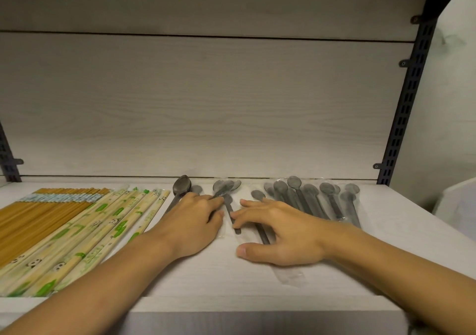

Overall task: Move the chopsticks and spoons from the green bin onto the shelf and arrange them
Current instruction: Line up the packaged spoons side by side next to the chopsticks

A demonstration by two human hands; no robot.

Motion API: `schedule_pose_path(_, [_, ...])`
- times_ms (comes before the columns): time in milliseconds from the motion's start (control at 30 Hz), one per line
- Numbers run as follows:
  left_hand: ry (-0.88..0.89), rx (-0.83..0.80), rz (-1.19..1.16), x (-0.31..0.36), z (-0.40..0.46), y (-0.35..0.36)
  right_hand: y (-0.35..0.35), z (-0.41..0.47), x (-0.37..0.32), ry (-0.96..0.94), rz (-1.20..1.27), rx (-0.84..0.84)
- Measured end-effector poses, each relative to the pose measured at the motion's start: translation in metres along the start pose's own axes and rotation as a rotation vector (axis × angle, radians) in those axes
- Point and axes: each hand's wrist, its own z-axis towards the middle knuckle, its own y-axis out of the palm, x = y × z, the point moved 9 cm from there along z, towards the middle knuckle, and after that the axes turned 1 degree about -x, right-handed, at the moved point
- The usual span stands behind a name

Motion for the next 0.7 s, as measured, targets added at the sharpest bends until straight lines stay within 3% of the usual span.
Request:
schedule_pose_path(167, [0.034, 0.054, -0.159, 0.013, -0.004, -0.010, -0.001, -0.001, 0.007, 0.068, -0.101, -0.010])
schedule_pose_path(400, [-0.009, 0.145, -0.177, 0.013, -0.006, -0.023, 0.005, 0.001, 0.011, 0.114, -0.134, -0.067])
schedule_pose_path(700, [0.002, 0.221, -0.161, 0.013, -0.007, -0.031, -0.021, -0.006, 0.021, 0.157, -0.260, 0.152])
